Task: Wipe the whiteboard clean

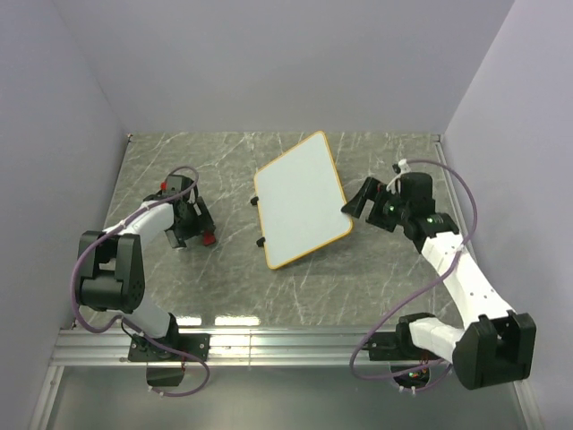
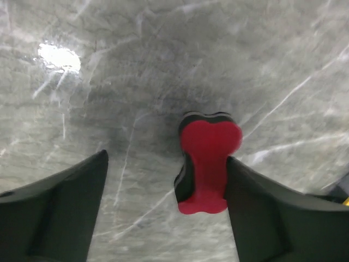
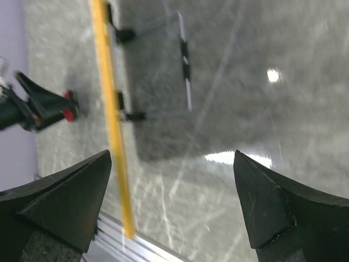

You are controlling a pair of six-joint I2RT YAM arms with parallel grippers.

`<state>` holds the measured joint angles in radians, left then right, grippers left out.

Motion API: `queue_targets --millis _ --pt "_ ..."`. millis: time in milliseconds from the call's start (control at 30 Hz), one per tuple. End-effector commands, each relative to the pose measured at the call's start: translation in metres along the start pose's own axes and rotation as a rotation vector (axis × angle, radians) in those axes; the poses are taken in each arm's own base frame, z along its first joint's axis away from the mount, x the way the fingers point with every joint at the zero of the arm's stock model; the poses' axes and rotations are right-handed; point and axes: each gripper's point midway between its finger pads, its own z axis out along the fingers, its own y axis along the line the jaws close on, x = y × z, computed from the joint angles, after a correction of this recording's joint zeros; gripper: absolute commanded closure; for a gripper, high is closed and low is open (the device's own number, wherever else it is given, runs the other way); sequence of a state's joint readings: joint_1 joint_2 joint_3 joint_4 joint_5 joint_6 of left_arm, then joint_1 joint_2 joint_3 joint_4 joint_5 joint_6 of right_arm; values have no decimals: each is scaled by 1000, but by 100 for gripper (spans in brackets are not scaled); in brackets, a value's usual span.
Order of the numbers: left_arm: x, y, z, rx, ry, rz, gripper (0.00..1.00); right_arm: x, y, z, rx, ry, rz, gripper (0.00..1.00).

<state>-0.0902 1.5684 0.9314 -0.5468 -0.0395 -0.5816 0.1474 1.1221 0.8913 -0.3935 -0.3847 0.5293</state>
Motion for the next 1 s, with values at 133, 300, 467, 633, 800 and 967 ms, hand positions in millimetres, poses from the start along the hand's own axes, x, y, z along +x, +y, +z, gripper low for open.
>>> queue_targets --millis 133,300,467,633,800,967 --pt "-24 -3 -21 -19 -80 4 1 16 -10 -24 21 -43 -14 0" --pt "-17 0 -15 -75 -51 39 1 31 -14 -34 19 -38 -12 0" --pt "-24 -5 -35 -76 -59 8 1 35 -13 -43 17 -45 -12 0" --pt "-59 -56 -105 199 -210 -29 1 40 -3 -60 6 -46 47 0" --pt "-106 -75 -188 262 -360 -26 1 29 21 -99 -43 -126 73 0" --pt "-149 -90 -264 318 -514 -52 1 25 36 -123 -77 -170 42 0"
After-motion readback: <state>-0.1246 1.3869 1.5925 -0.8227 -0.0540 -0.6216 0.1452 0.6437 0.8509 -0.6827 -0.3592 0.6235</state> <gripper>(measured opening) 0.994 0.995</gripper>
